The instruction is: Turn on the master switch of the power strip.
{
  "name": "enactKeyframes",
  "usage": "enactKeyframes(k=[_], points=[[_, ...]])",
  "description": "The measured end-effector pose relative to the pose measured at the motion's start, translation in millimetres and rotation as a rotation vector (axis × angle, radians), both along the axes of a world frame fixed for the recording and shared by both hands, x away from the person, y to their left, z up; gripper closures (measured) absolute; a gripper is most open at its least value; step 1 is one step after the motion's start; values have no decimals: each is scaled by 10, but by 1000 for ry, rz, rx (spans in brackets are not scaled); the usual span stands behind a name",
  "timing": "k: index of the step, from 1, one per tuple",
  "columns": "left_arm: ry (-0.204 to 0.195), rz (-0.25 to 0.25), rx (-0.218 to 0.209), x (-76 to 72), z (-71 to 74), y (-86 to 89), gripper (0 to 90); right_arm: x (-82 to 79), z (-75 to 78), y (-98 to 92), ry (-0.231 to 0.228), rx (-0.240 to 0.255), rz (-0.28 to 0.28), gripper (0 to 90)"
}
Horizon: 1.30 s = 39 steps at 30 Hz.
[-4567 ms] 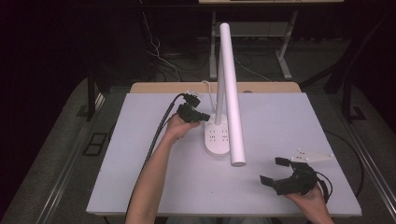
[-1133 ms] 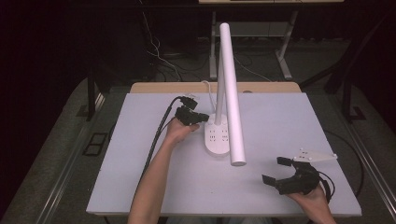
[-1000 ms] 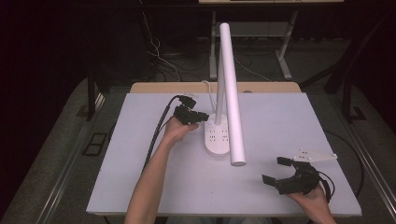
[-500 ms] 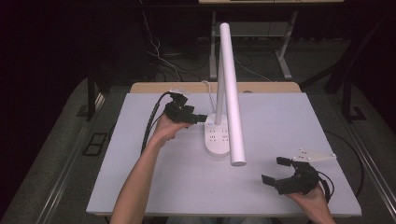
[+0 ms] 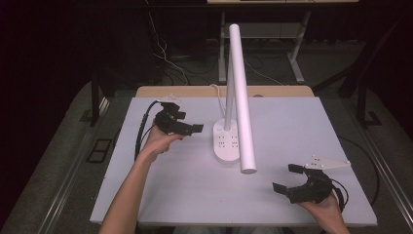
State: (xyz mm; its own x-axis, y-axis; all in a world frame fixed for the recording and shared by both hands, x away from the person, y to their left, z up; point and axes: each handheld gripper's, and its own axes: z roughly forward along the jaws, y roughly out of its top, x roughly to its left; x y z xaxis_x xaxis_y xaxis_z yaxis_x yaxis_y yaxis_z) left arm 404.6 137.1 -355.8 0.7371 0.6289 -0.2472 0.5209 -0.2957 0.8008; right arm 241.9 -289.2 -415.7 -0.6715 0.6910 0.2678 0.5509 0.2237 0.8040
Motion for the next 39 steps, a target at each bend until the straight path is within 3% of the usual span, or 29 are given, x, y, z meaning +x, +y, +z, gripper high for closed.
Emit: enactKeyframes(k=[28, 39], points=[[-42, 22, -36, -849, -305, 306, 0, -8, -6, 52, 1, -10, 11, 0], [-64, 46, -81, -1182, -454, 401, 0, -4, -16, 83, 10, -17, 20, 0]])
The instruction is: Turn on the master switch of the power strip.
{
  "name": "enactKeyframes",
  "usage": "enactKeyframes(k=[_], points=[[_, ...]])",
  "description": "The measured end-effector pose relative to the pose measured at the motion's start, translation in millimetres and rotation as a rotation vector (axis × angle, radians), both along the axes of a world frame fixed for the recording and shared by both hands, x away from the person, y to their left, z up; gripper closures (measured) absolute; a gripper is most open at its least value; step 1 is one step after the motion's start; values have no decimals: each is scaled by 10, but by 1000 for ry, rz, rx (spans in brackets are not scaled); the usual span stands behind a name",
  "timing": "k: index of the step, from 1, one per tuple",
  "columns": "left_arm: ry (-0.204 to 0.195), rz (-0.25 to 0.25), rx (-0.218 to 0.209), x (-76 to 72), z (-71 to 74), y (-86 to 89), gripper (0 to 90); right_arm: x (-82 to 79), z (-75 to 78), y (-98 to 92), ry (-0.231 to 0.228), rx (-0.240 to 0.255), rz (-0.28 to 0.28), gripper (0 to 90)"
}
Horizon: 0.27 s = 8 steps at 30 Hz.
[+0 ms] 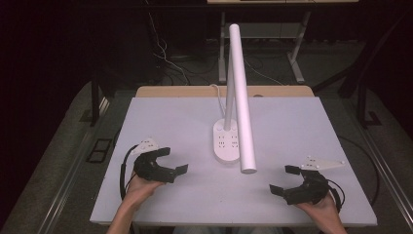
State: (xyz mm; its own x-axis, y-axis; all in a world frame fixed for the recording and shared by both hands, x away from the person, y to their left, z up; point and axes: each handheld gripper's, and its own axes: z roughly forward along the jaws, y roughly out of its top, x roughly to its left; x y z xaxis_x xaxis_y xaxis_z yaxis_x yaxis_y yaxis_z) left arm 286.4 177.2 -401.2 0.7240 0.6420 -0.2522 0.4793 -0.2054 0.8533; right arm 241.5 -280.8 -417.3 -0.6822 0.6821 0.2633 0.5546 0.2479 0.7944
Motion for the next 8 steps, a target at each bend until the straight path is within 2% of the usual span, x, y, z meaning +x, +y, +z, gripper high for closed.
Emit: enactKeyframes(k=[5, 8], points=[[0, -16, -1, -124, -60, -36, 0, 2, -3, 10, 2, -3, 4, 0], [3, -30, 13, -160, -97, -72, 0, 1, -2, 11, 1, -2, 5, 0]])
